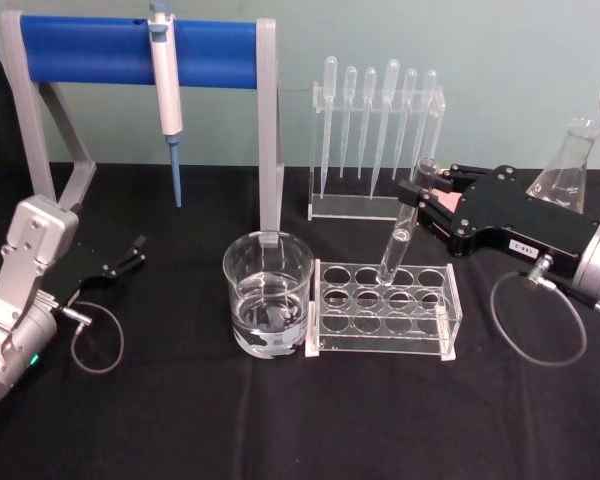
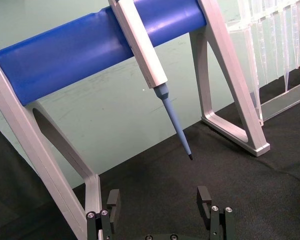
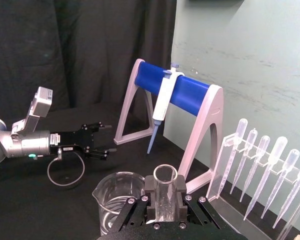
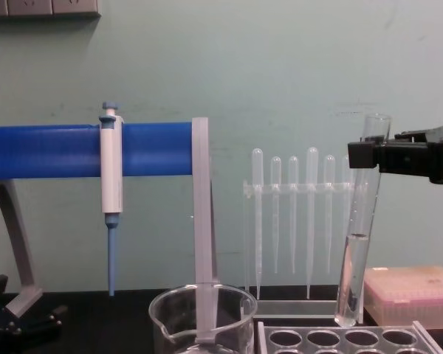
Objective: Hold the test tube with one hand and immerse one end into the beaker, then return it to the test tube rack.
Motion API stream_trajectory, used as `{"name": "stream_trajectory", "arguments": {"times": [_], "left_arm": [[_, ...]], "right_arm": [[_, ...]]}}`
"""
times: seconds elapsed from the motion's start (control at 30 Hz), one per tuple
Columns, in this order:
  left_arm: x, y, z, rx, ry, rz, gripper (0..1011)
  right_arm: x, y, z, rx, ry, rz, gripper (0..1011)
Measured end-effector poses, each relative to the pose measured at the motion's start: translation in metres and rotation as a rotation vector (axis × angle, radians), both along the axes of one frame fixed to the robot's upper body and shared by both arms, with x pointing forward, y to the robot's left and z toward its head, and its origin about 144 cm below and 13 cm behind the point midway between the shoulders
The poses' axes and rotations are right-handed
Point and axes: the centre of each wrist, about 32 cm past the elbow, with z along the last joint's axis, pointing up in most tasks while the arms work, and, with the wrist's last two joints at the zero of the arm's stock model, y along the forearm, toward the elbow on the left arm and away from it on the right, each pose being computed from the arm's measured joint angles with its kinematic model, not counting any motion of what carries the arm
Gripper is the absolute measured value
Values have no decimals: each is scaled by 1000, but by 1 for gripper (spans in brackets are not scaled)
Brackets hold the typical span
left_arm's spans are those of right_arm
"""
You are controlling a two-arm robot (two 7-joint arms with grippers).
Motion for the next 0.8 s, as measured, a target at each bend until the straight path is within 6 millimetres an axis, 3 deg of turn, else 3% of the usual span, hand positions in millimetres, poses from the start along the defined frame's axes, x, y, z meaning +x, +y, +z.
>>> {"name": "stream_trajectory", "arguments": {"times": [0.8], "left_arm": [[0, 0, 0, 0, 0, 0, 1000]], "right_arm": [[0, 0, 0, 0, 0, 0, 224]]}}
